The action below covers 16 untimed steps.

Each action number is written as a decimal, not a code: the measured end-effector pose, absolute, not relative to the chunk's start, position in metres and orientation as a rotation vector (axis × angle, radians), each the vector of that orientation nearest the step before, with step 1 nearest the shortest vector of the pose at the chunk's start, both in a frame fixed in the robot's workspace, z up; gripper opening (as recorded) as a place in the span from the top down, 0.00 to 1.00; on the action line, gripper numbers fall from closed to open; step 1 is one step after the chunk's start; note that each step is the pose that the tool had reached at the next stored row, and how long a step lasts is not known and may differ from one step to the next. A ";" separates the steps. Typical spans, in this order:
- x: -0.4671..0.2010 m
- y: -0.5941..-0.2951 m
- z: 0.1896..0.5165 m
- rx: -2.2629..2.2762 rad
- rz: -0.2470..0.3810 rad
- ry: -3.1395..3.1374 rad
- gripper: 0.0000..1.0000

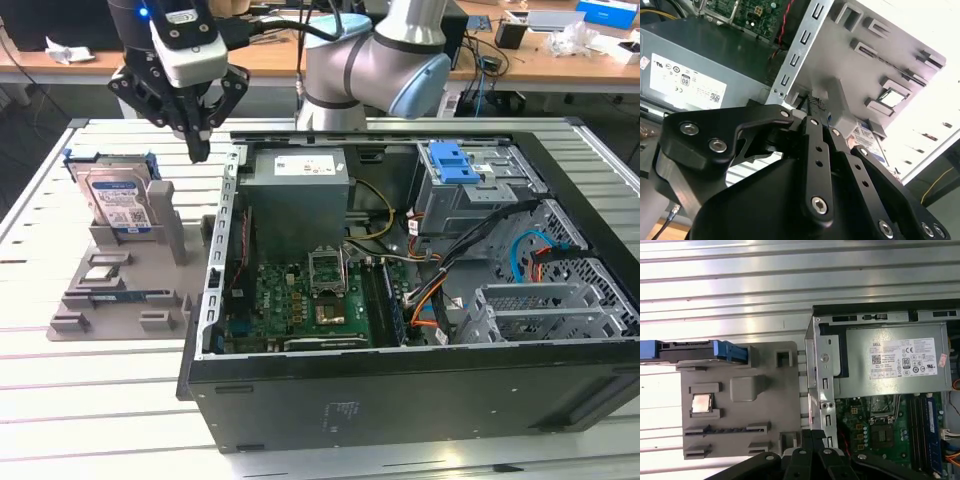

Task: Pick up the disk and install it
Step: 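Reach for the disk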

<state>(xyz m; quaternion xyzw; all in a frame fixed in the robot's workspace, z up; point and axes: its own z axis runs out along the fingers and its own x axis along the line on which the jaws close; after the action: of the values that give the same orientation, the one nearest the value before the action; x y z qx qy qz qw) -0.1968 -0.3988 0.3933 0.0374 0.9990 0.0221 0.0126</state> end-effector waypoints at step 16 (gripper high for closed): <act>-0.227 -0.399 0.393 0.116 0.069 3.114 0.89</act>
<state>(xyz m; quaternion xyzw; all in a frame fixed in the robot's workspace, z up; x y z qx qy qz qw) -0.2268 -0.3989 0.3933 0.0374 0.9990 0.0221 0.0126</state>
